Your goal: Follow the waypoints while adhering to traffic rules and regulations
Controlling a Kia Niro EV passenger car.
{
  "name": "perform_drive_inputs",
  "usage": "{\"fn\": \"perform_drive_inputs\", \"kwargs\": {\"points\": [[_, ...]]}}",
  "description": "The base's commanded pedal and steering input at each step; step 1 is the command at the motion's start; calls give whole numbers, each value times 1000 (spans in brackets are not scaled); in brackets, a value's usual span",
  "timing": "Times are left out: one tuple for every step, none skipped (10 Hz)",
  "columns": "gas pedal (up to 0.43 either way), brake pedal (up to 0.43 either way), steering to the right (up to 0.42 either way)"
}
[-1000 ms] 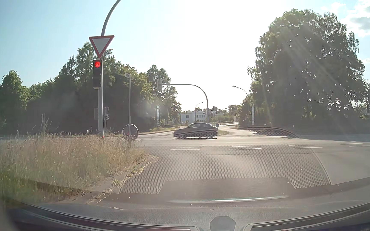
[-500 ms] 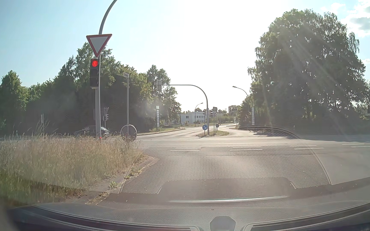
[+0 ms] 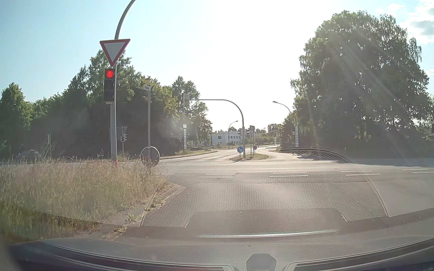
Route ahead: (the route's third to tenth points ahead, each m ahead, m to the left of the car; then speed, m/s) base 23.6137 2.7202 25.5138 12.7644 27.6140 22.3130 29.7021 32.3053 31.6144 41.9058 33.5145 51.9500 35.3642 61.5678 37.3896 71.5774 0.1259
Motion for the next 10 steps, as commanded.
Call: {"fn": "perform_drive_inputs", "kwargs": {"points": [[0,201,16],[0,201,16],[0,201,16],[0,201,16],[0,207,16],[0,201,16],[0,207,16],[0,201,15],[0,207,15],[0,207,15]]}}
